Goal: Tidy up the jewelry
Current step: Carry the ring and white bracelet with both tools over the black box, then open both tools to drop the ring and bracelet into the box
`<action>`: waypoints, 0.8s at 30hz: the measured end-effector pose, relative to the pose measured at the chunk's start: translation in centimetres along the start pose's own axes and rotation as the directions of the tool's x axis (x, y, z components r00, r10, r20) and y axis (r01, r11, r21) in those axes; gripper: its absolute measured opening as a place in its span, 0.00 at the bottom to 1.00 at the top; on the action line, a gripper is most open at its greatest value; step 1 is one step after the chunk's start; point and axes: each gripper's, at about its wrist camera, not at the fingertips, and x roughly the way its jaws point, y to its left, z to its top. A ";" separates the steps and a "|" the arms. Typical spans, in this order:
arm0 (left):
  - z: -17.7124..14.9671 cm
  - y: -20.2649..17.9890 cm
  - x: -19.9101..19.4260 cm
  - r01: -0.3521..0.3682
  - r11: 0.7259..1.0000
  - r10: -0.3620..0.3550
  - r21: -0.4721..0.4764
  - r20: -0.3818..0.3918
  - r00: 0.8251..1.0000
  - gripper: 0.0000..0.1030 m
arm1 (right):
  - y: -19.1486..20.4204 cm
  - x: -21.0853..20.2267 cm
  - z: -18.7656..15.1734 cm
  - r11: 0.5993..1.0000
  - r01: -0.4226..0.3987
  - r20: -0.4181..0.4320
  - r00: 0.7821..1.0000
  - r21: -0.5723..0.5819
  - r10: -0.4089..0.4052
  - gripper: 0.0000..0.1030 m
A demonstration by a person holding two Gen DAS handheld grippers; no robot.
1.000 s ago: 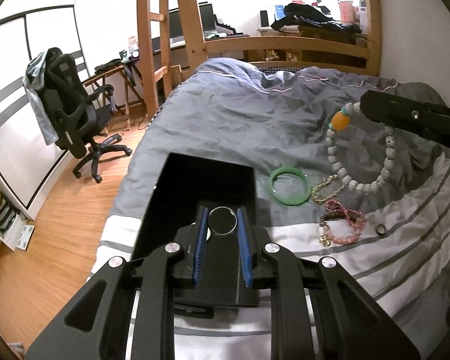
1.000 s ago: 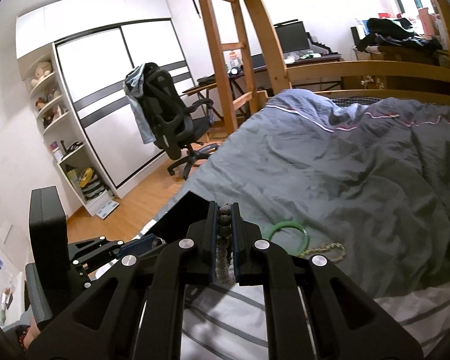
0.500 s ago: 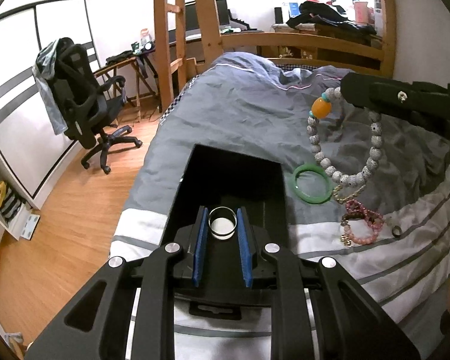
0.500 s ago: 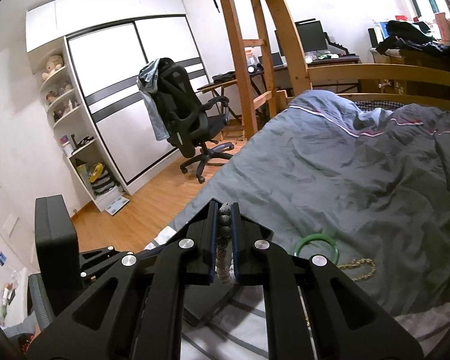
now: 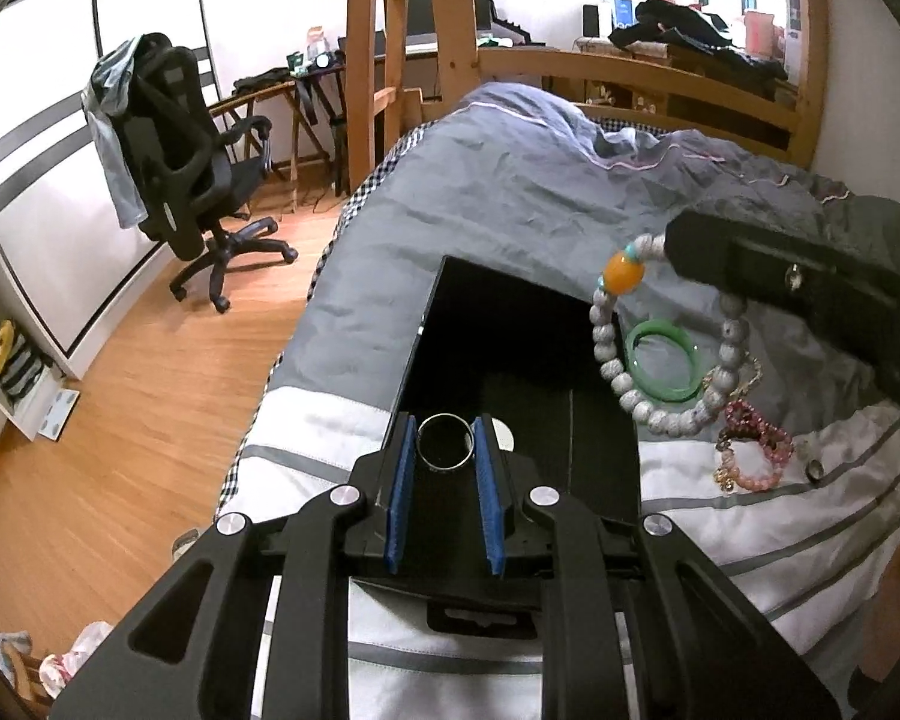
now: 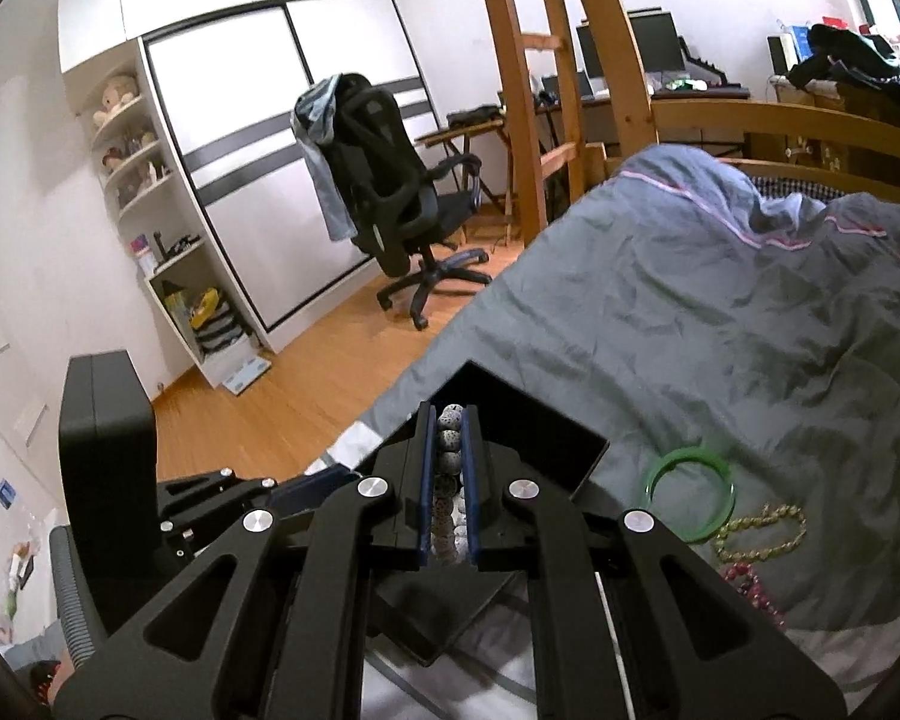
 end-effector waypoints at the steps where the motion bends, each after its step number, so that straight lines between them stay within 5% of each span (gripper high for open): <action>1: -0.1 0.0 0.2 -0.005 1.000 0.005 0.002 -0.007 1.000 0.19 | 0.0 0.2 -0.1 1.000 0.001 -0.008 1.000 -0.001 -0.001 0.09; 13: -0.3 0.8 0.6 -0.005 0.999 0.004 -0.033 -0.042 0.999 0.20 | 1.0 1.8 -0.2 1.000 -0.019 -0.073 0.997 0.008 0.020 0.09; 19: -0.3 0.2 0.4 -0.018 1.000 0.018 -0.009 -0.026 1.000 0.29 | 1.0 2.5 -0.1 0.999 -0.022 -0.102 0.995 0.023 0.025 0.10; 21: -0.2 0.3 0.3 -0.018 1.000 0.018 -0.007 -0.022 1.000 0.35 | 1.0 2.5 0.1 0.999 -0.020 -0.105 0.994 0.029 0.023 0.18; 22: -0.2 0.3 0.1 -0.023 1.000 0.023 -0.010 -0.014 1.000 0.53 | 0.9 2.5 0.2 0.999 -0.016 -0.106 0.994 0.031 0.019 0.26; 23: -0.2 0.3 -0.2 -0.065 0.998 0.065 -0.011 0.004 0.998 0.76 | 0.7 2.3 0.3 0.999 -0.008 -0.102 0.995 0.039 0.012 0.44; 24: -0.1 0.5 -0.6 -0.112 0.994 0.113 -0.015 0.034 0.993 0.82 | 0.5 2.0 0.4 0.999 -0.003 -0.088 0.996 0.049 0.007 0.59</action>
